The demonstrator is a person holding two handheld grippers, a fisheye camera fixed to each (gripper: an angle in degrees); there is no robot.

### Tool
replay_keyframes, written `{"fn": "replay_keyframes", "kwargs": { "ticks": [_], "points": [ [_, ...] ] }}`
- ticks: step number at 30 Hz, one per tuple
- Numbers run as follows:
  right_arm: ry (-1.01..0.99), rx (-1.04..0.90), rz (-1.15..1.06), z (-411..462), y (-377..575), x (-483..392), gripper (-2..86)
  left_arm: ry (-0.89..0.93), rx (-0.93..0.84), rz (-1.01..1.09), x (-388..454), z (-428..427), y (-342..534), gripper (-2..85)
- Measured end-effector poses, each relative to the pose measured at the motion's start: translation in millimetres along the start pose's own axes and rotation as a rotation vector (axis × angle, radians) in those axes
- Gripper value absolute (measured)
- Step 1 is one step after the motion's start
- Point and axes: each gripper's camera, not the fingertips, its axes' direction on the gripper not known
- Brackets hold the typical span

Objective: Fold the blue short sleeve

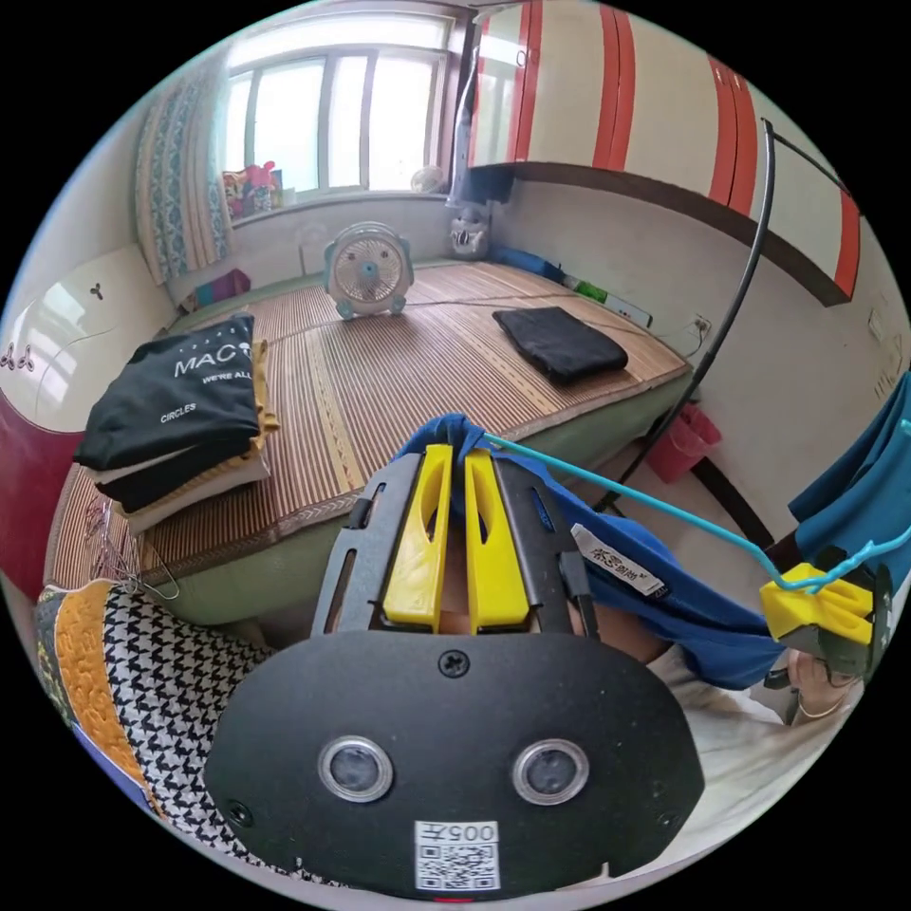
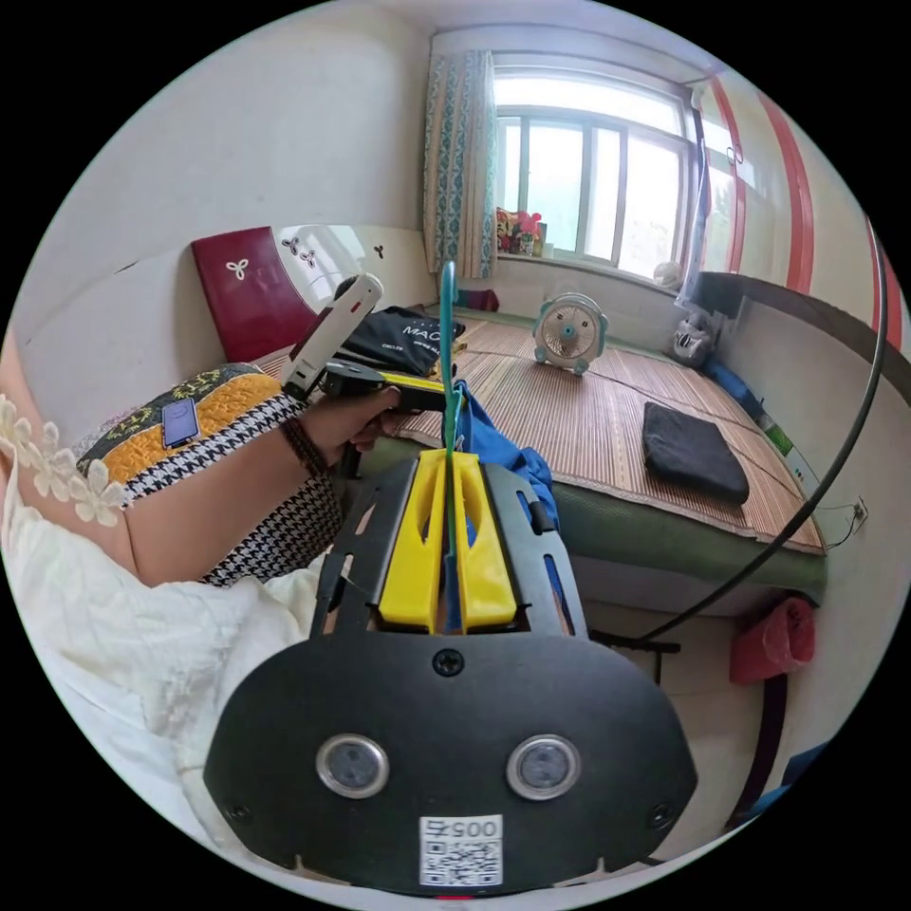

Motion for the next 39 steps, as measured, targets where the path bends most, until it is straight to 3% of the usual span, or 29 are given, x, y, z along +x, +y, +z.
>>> {"fn": "replay_keyframes", "kwargs": {
  "ticks": [15,22,31,39],
  "points": [
    [0.064,0.172,0.043,-63,30,-17,-1.6,-0.047,0.19,0.005,17,-66,11,1.5],
    [0.067,0.197,0.155,-60,36,4,-1.6,-0.025,0.082,0.049,17,-43,27,2.1],
    [0.005,0.049,0.198,10,26,8,-1.6,0.089,-0.203,0.054,-1,25,55,3.0],
    [0.036,0.024,0.188,57,3,19,-1.6,0.155,-0.185,0.004,-33,41,62,3.1]
  ]
}}
